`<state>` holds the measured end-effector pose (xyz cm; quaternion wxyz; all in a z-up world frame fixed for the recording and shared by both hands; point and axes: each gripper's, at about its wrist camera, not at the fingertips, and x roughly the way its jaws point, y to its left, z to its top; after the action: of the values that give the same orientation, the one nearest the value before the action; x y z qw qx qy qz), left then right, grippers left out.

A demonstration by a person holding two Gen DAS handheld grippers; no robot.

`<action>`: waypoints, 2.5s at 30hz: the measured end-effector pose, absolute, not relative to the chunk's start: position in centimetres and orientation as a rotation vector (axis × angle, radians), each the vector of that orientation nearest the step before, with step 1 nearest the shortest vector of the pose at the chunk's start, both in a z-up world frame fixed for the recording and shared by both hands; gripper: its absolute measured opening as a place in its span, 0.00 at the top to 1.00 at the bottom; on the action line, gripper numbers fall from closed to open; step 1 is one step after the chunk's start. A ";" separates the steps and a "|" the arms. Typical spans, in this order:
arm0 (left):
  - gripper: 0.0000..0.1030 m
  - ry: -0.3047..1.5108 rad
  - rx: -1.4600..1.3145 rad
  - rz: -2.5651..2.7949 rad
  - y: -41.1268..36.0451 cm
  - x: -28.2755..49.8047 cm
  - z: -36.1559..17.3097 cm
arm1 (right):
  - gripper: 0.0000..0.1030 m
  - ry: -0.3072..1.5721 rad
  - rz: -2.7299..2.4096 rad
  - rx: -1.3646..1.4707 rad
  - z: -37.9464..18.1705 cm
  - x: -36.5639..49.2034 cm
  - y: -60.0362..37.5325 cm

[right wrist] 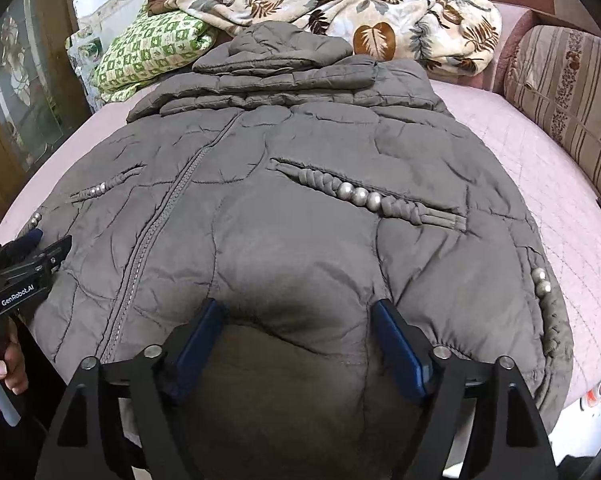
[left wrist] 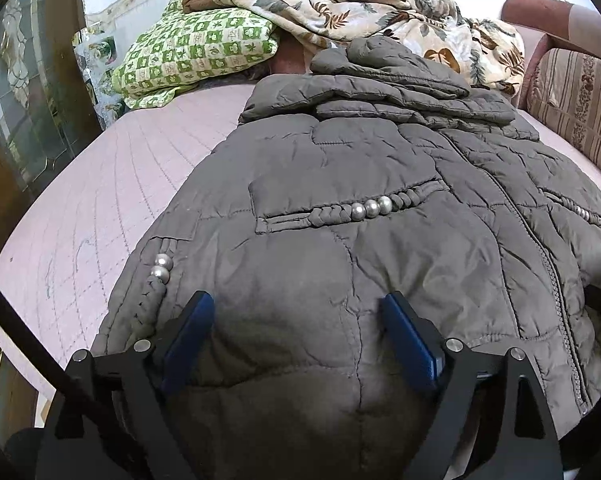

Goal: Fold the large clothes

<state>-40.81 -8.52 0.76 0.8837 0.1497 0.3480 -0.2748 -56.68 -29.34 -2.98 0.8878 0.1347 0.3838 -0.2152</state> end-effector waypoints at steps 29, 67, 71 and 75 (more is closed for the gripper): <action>0.10 0.605 0.342 -0.574 -7.6 -42.0 -0.6 | 0.05 0.755 -0.411 0.219 -3.9 -56.7 -28.7; 0.09 0.625 0.354 -0.604 -5.8 -42.7 0.7 | 0.01 0.797 -0.443 0.197 -3.6 -57.9 -26.7; 0.09 0.649 0.271 -0.597 -3.6 -41.8 2.0 | 0.01 0.779 -0.424 0.227 -2.3 -59.7 -26.7; 0.09 0.666 0.179 -0.539 -0.5 -39.8 3.4 | 0.01 0.695 -0.455 0.294 -0.1 -63.1 -28.7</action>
<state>-39.78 -0.49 3.40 0.9057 0.0867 0.3225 -0.2610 -63.14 -28.74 -0.07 0.9045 0.1424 0.3363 -0.2203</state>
